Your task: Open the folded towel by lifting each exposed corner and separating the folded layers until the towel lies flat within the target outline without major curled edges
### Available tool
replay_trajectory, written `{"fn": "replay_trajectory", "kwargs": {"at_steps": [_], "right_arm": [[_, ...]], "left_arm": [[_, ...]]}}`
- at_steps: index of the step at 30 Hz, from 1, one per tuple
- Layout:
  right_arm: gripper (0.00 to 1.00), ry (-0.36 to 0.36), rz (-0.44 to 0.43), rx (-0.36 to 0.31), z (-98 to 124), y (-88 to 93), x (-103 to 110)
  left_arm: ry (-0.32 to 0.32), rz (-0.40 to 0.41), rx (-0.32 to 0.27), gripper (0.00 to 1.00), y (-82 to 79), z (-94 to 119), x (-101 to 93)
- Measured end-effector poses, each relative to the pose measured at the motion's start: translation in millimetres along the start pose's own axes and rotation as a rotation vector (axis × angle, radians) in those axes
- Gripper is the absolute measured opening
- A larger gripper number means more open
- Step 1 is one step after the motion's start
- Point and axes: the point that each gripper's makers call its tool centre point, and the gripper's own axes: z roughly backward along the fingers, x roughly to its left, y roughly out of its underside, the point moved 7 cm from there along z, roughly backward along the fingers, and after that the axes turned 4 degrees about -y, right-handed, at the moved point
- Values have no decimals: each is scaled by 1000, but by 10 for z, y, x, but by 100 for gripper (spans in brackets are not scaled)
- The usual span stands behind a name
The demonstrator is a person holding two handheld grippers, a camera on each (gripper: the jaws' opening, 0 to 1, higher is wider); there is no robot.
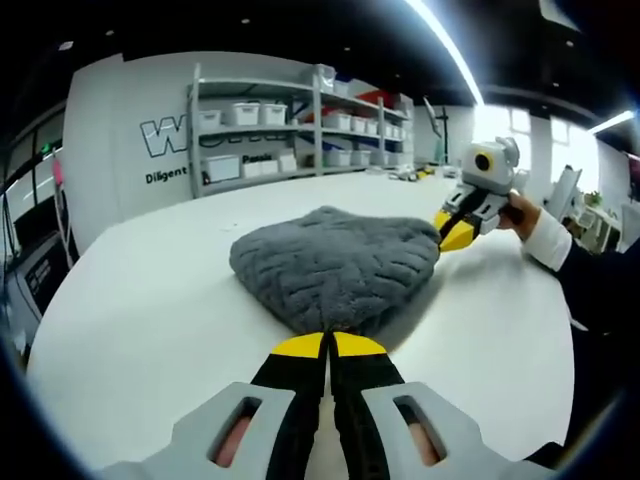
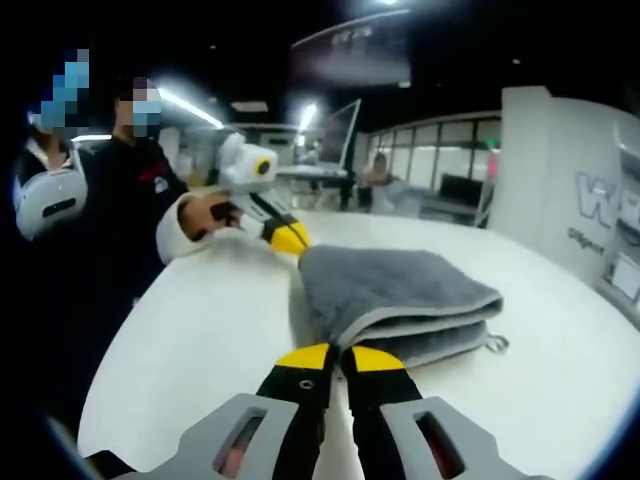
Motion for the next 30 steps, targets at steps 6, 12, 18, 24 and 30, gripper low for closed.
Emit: {"fn": "replay_trajectory", "kwargs": {"at_steps": [6, 12, 18, 24, 30], "right_arm": [[4, 10, 28, -2, 2, -3, 8], [8, 15, -1, 16, 33, 44, -6], [12, 25, 24, 23, 37, 50, -3], [15, 43, 27, 38, 82, 84, -26], [17, 59, 102, 95, 24, 138, -21]], "left_arm": [[3, 11, -1, 1, 15, 0, 12], [6, 13, 0, 1, 21, 1, 18], [4, 10, 3, 1, 36, 16, 8], [4, 11, 0, 1, 44, 17, 7], [3, 15, -1, 1, 53, 19, 2]]}}
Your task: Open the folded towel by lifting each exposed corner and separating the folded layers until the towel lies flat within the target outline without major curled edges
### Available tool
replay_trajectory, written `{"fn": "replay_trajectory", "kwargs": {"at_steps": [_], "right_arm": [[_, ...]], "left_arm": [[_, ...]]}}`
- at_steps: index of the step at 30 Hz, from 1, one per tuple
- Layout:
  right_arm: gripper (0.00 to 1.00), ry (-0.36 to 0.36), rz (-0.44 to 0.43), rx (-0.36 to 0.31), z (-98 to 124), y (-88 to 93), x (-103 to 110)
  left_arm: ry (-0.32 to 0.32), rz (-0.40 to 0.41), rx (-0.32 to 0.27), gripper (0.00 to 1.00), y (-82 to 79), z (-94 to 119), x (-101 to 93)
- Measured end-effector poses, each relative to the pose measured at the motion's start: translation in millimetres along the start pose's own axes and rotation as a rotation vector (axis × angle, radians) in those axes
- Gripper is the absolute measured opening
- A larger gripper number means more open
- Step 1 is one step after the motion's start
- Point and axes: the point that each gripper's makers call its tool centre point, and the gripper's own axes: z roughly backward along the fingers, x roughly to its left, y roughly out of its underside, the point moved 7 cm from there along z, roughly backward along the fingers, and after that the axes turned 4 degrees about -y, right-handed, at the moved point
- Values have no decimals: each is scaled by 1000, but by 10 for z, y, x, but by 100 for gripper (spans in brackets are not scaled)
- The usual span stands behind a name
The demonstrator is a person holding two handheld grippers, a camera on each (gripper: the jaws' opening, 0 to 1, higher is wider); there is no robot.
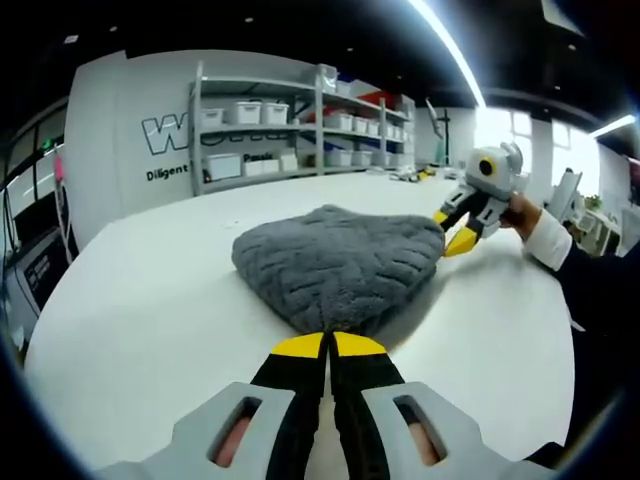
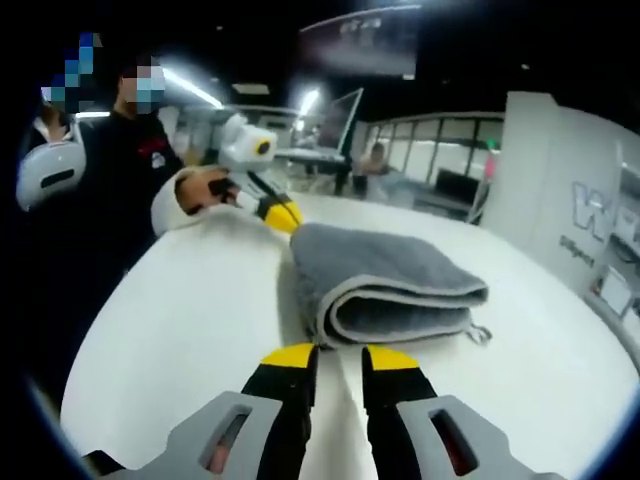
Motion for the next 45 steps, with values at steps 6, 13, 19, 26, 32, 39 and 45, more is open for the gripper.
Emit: {"fn": "replay_trajectory", "kwargs": {"at_steps": [6, 13, 19, 26, 32, 39, 45], "right_arm": [[20, -14, 30, 8, -49, -12, 30], [20, -9, 21, 13, -56, -4, 11], [13, -31, -91, -8, -79, 12, -8], [13, -20, -120, -18, -30, 14, -42], [13, -16, -155, 1, 0, 62, -67], [12, -87, -199, 4, -94, 78, 20], [10, -98, -199, -12, -133, 50, 43]], "left_arm": [[-3, -7, -3, 1, 1, 1, -17], [-2, -5, -2, 1, 11, 1, -29], [0, -2, -3, 1, 16, 4, -37], [1, 2, -3, 1, 26, 7, -44], [2, 4, -2, 1, 35, 10, -49], [4, 3, -2, 1, 41, 9, -59], [6, 4, -1, 1, 44, 8, -61]]}}
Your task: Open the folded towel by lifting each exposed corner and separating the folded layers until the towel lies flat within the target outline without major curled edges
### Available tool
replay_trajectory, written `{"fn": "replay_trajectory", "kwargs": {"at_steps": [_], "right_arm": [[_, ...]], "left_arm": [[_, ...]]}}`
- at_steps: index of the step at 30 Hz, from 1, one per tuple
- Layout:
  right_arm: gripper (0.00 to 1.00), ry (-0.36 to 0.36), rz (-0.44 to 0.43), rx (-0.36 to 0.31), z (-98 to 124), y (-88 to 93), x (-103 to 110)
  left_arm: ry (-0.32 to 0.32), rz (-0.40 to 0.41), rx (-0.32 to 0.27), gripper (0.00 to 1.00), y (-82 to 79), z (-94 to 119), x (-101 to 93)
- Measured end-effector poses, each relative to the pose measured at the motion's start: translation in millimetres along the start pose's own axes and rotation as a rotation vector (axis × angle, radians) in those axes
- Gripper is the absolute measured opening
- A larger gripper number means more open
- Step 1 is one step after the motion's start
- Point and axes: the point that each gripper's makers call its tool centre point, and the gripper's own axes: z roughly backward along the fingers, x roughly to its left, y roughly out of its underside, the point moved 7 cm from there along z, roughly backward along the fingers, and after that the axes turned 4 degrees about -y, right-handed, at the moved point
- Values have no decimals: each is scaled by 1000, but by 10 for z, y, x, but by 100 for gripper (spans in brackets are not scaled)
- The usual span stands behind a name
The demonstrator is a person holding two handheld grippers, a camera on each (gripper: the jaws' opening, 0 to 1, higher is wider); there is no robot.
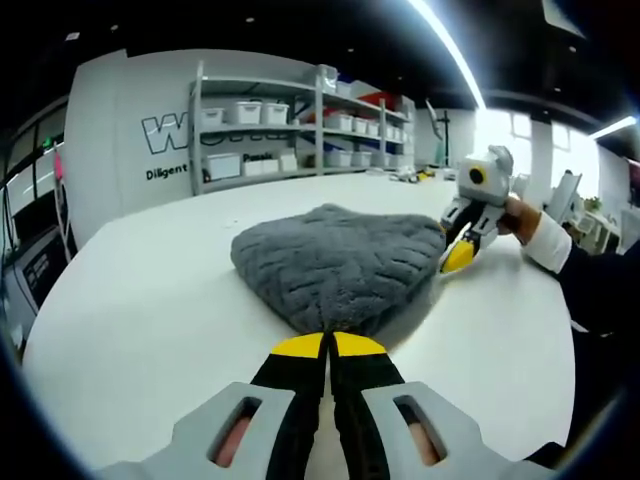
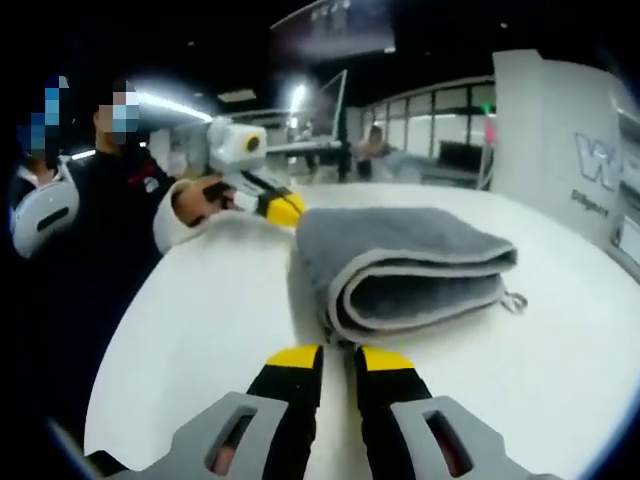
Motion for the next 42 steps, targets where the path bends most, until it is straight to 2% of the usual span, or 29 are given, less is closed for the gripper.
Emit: {"fn": "replay_trajectory", "kwargs": {"at_steps": [4, 16, 34, 42], "right_arm": [[5, 8, -16, -13, 3, -12, -14], [0, -7, -30, -18, -27, -15, 27], [0, -53, -65, -9, 7, -4, 78], [0, -98, -83, 1, 21, 0, 128]], "left_arm": [[0, 1, 1, 1, 2, -2, 1], [3, -1, 2, 1, 4, -21, 4], [11, -8, 16, 1, -23, 4, 11], [27, -22, 33, 1, -26, 40, 8]]}}
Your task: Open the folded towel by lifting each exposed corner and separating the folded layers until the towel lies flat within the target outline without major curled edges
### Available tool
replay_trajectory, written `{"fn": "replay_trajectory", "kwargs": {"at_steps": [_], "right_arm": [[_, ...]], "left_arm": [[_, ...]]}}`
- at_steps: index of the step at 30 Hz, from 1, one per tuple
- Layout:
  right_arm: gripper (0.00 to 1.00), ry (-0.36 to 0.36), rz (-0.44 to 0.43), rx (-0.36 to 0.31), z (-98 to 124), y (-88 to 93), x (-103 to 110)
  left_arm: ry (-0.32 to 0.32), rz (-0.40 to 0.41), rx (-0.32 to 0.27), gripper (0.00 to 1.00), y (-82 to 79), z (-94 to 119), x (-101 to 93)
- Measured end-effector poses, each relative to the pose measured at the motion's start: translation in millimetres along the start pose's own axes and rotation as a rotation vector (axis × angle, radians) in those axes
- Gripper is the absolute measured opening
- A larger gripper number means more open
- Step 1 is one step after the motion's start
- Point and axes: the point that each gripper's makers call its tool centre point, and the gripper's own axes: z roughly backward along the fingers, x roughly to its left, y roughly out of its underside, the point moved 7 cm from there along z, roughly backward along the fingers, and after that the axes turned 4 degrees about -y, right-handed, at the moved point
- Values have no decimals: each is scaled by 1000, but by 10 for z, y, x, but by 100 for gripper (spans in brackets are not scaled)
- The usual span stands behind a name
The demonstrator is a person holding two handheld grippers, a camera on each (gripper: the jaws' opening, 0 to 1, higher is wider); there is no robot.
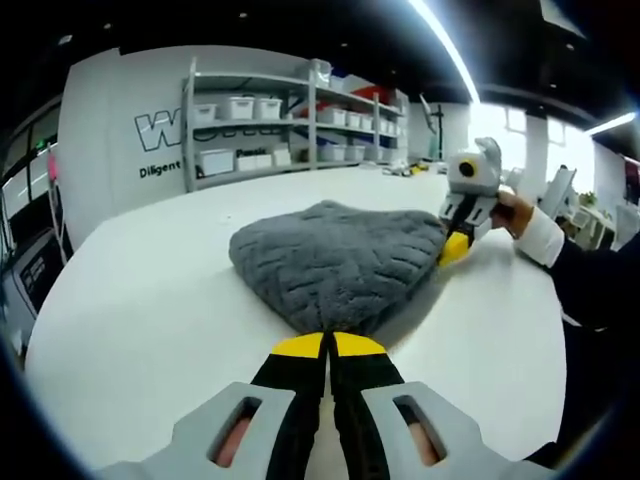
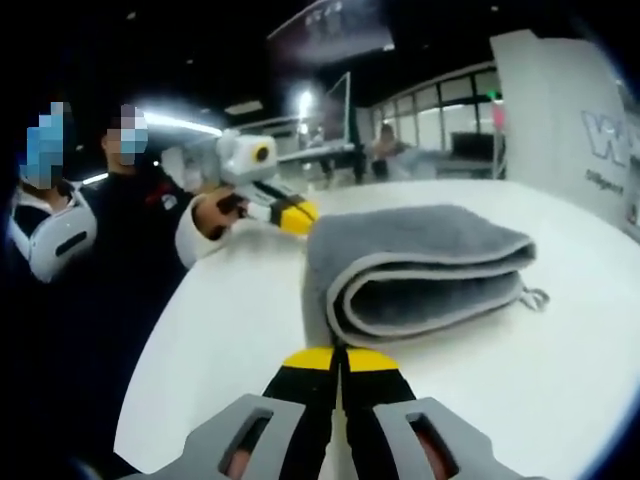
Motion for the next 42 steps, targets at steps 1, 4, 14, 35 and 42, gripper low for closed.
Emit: {"fn": "replay_trajectory", "kwargs": {"at_steps": [1, 4, 14, 35, 42], "right_arm": [[0, -7, -1, 2, -1, 1, 10], [0, -35, -16, 15, -5, 13, 43], [0, -65, -50, 29, 6, 32, 85], [0, -150, -171, 47, 32, 50, 190], [0, -158, -165, 41, 34, 56, 198]], "left_arm": [[0, -2, 1, 1, 1, 2, 0], [6, -2, 11, 1, -4, 24, -10], [28, -36, 45, 1, -5, 108, -115], [77, -33, 96, 1, 40, 221, -234], [80, -72, 97, 1, 46, 234, -253]]}}
